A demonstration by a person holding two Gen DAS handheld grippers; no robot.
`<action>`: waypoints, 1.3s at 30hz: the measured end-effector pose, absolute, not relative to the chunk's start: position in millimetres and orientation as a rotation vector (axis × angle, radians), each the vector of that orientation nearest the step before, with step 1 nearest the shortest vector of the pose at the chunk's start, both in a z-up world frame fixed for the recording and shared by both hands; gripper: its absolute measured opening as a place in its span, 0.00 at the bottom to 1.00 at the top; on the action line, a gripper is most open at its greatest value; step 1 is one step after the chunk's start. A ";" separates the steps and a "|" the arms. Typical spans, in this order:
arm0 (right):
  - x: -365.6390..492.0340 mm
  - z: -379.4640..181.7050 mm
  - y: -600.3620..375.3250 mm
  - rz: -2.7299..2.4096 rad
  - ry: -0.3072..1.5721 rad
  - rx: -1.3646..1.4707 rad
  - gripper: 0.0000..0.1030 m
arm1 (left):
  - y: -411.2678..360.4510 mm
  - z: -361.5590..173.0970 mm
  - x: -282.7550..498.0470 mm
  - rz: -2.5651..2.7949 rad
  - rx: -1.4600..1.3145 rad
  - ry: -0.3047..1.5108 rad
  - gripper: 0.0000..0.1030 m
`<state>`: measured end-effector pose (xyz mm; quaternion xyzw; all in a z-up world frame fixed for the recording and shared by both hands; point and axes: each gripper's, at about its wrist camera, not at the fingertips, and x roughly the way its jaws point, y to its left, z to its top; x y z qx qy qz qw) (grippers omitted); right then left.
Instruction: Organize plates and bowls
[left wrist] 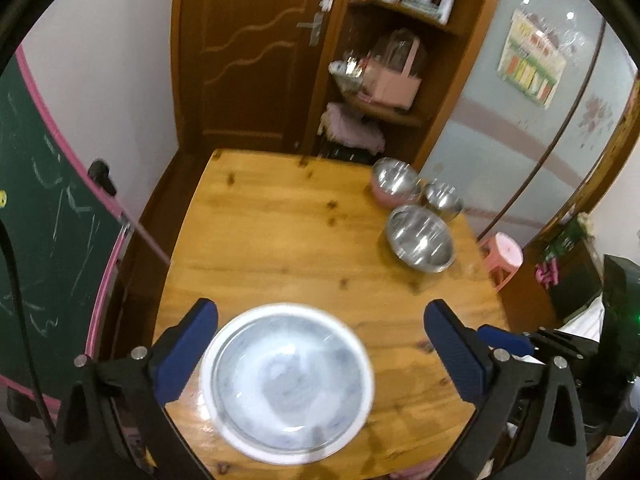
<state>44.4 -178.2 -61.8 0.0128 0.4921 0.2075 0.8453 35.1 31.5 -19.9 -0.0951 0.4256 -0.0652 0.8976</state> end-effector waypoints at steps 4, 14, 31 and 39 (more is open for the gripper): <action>46.0 -17.7 -203.1 0.405 0.945 0.008 0.44 | 7.1 15.0 40.1 -0.148 -0.192 0.829 0.99; 55.5 68.4 -276.8 0.262 0.791 0.004 0.44 | -43.2 71.1 57.6 -0.173 -0.195 0.727 0.99; 151.4 -0.9 -349.0 0.119 0.943 0.047 0.64 | -123.1 -16.9 164.9 -0.142 -0.077 0.849 0.99; 195.3 -78.2 -351.2 0.110 1.073 0.099 0.64 | -139.9 -91.0 227.1 -0.128 -0.099 0.985 0.99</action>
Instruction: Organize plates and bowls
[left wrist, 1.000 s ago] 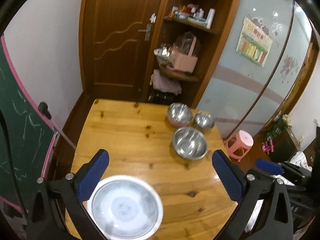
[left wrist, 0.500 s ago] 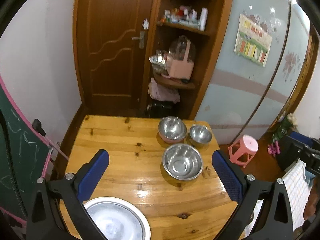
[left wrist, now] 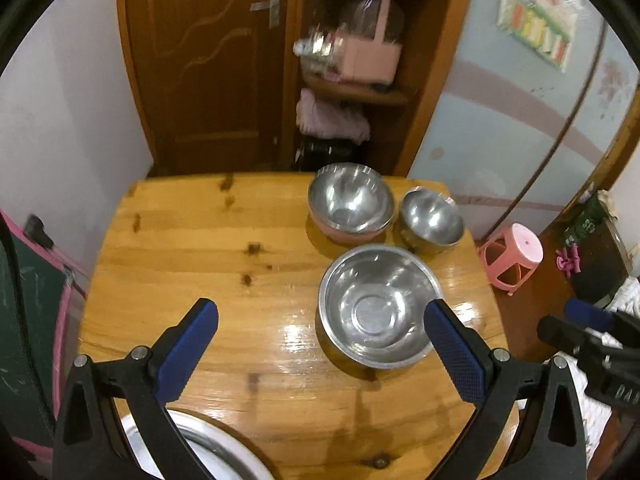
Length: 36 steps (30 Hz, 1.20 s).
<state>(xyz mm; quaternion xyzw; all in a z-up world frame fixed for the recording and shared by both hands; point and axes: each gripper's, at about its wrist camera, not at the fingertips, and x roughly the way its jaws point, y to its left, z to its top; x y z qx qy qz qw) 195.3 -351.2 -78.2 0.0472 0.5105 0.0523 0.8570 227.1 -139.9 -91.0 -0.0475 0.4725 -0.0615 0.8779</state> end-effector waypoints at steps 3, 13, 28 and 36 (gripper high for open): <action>212.7 -101.8 -350.5 0.109 1.109 0.121 0.64 | -137.8 -120.8 249.3 -0.132 -0.148 1.052 0.99; 261.2 -165.5 -345.4 0.105 1.224 0.171 0.53 | -131.0 -192.7 286.6 -0.142 -0.184 1.193 0.91; 296.5 -223.9 -348.2 0.116 1.353 0.242 0.18 | -136.9 -243.0 306.7 -0.237 -0.214 1.338 0.24; 290.4 -223.0 -341.4 0.122 1.364 0.229 0.09 | -147.1 -236.5 296.1 -0.268 -0.197 1.345 0.09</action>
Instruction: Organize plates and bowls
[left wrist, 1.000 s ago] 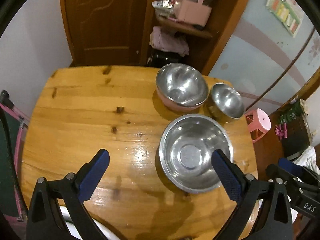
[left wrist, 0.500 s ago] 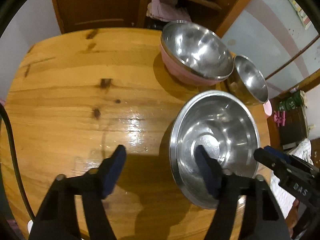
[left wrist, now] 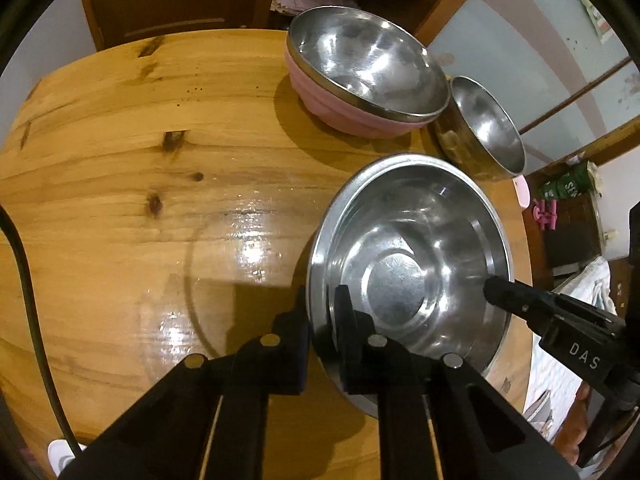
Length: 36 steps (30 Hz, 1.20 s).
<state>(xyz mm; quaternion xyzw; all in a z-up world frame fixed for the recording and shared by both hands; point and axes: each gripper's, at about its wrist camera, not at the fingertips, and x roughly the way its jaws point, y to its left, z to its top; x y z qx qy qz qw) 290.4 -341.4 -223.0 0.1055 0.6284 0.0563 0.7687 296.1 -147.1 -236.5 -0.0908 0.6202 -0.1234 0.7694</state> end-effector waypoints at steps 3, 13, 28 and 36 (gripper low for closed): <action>281.9 -215.6 -341.8 0.117 1.358 0.253 0.09 | -151.0 -222.6 287.9 -0.280 -0.191 1.340 0.09; 221.5 -137.1 -346.2 0.109 1.250 0.260 0.09 | -162.7 -134.0 231.0 -0.347 -0.122 1.236 0.09; 86.6 -88.9 -332.6 0.114 1.133 0.184 0.09 | -139.9 -109.5 91.7 -0.397 -0.095 1.196 0.12; 53.1 -145.2 -310.7 0.104 1.192 0.145 0.09 | -124.5 -176.8 55.2 -0.346 -0.124 1.310 0.12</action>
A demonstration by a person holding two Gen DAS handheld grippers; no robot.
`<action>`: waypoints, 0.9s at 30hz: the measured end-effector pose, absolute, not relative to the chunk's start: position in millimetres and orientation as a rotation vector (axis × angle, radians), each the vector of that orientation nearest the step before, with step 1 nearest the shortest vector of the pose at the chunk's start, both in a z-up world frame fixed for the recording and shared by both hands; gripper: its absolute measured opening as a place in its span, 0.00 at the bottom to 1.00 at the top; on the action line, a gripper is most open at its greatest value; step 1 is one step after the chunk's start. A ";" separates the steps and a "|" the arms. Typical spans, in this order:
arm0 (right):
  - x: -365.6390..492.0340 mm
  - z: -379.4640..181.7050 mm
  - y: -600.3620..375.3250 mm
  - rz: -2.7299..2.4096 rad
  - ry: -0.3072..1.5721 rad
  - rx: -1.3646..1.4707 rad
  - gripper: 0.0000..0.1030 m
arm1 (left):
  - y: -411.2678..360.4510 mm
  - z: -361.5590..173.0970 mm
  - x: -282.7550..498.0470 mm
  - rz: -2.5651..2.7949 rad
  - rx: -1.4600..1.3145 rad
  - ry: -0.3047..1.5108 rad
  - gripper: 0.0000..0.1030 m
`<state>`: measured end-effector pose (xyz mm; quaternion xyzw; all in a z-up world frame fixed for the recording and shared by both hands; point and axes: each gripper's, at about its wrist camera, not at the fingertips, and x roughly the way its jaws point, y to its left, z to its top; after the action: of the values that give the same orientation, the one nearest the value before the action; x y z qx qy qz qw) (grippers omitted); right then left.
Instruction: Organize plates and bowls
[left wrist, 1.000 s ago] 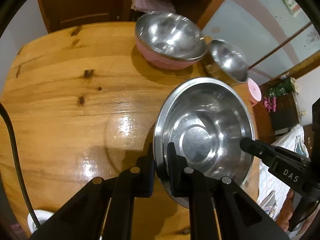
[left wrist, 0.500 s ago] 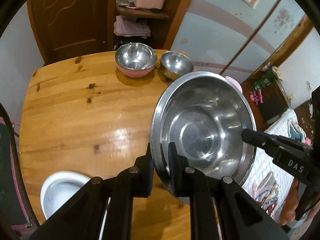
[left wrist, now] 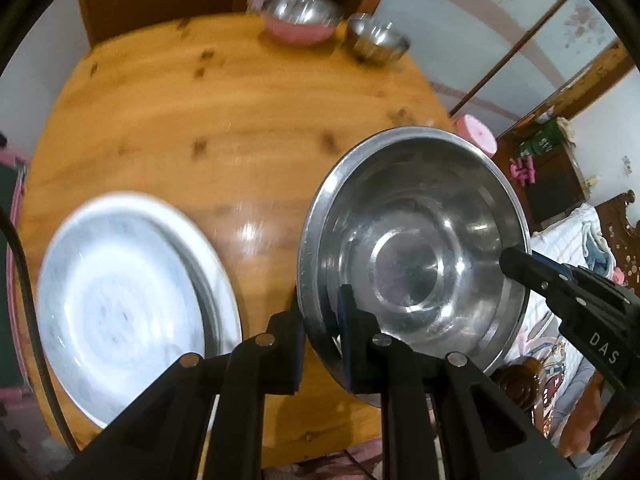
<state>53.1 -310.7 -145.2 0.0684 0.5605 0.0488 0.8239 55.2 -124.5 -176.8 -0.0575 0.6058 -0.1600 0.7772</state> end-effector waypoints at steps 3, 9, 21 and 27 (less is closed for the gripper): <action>45.3 -166.4 -306.1 0.096 1.226 0.150 0.09 | -124.0 -198.3 48.0 -0.333 -0.112 1.337 0.12; 42.2 -201.7 -304.4 0.078 1.289 0.167 0.09 | -124.6 -223.2 39.4 -0.319 -0.092 1.368 0.13; 44.7 -214.6 -304.4 0.078 1.299 0.186 0.10 | -132.4 -230.3 42.7 -0.311 -0.040 1.350 0.16; 45.2 -219.4 -308.7 0.081 1.314 0.227 0.10 | -134.6 -230.2 43.9 -0.311 -0.042 1.341 0.35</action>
<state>45.2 -308.7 -219.4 0.1053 0.6092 0.0374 0.7851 43.9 -134.6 -230.2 -0.0193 0.6188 -0.1436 0.7721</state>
